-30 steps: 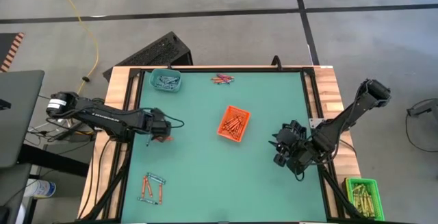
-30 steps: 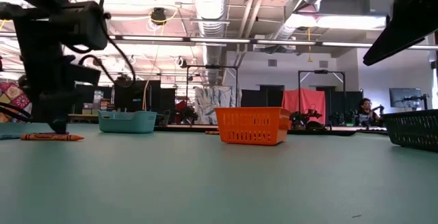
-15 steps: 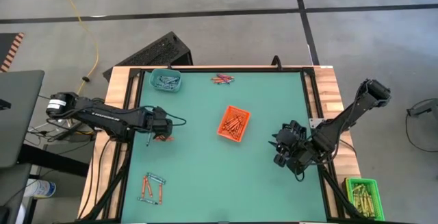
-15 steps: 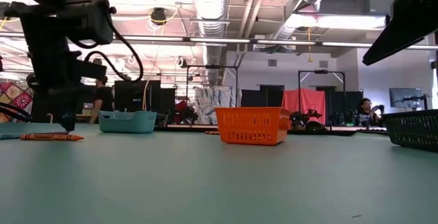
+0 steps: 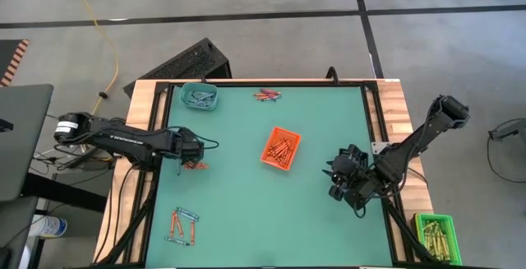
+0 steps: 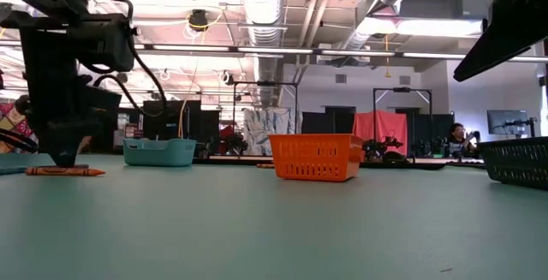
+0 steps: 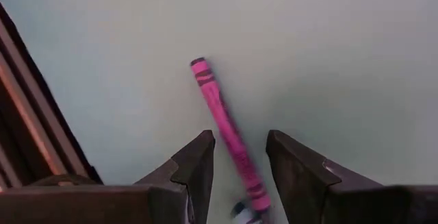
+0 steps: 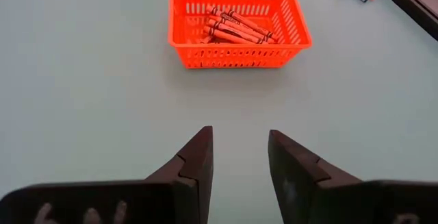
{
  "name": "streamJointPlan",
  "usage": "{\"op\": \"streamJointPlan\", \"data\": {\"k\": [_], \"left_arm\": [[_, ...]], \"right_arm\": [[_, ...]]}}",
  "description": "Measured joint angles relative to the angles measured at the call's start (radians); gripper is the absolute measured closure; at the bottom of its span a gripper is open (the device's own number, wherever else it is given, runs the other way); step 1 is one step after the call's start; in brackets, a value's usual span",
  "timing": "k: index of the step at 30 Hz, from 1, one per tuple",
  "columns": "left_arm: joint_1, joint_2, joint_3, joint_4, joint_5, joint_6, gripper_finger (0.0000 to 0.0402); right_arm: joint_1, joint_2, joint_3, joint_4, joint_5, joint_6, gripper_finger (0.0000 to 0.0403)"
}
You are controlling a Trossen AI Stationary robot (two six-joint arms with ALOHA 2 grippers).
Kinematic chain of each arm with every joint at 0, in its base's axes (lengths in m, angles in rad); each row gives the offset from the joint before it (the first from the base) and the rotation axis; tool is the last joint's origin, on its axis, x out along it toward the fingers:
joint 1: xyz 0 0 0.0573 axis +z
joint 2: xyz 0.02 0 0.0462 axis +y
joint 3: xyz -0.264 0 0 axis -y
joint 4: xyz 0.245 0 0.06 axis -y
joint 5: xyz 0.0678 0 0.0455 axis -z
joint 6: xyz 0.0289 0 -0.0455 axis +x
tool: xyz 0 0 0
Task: Sort crayons
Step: Put the violet crayon into black bin
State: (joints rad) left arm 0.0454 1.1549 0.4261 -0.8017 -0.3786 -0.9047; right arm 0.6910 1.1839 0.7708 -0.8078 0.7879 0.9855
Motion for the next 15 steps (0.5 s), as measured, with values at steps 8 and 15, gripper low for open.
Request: {"op": "streamJointPlan", "data": {"k": [8,15], "left_arm": [[0.059,-0.002,-0.020,0.076,0.046,0.071,0.0287],[0.103,0.000,-0.014,0.095,0.122,0.144,0.0363]], "right_arm": [[0.000,0.000,0.000,0.001,0.001,-0.001,0.0271],[0.003,0.000,0.000,0.001,0.000,-0.003,0.0271]]}}
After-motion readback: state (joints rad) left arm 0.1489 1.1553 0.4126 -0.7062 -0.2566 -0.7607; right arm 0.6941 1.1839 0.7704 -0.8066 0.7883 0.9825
